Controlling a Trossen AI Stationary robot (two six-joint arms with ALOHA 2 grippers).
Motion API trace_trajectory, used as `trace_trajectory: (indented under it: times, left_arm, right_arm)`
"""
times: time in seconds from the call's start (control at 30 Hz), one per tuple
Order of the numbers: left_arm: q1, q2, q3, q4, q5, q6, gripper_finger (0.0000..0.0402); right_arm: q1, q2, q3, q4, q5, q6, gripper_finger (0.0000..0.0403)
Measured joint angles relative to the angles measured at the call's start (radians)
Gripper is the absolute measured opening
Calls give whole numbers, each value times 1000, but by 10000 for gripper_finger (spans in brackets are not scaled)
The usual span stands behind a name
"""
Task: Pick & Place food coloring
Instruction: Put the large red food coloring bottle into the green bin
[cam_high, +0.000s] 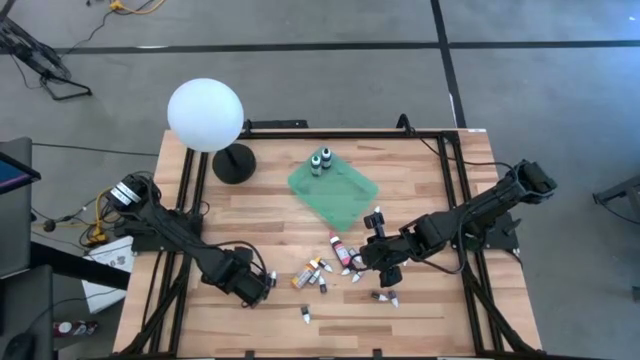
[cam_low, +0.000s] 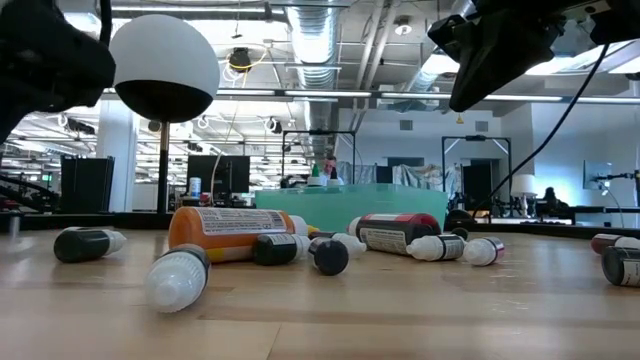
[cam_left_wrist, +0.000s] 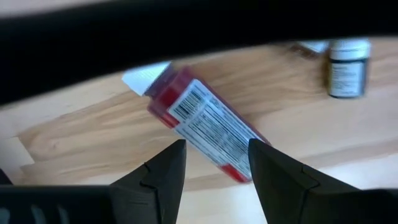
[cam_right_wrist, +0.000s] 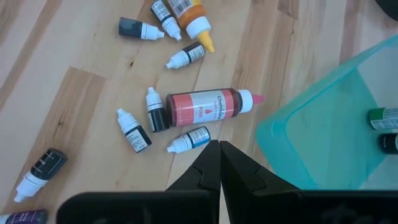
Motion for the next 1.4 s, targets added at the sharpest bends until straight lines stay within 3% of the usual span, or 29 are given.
trace_trajectory:
  times: [0.17,0.4,1.1,1.4]
  left_arm:
    - [-2,-2,-47,85,2,-5,169]
    - [-2,0,-52,83,1,57,169]
    - [73,0,-52,-35,-90,931,169]
    - [137,0,-52,-63,-158,1042,169]
  right_arm:
    - [0,0,0,0,0,0,0]
    - [0,0,0,0,0,-1,0]
    - [0,0,0,37,0,-18,0]
    - [0,0,0,37,0,-18,0]
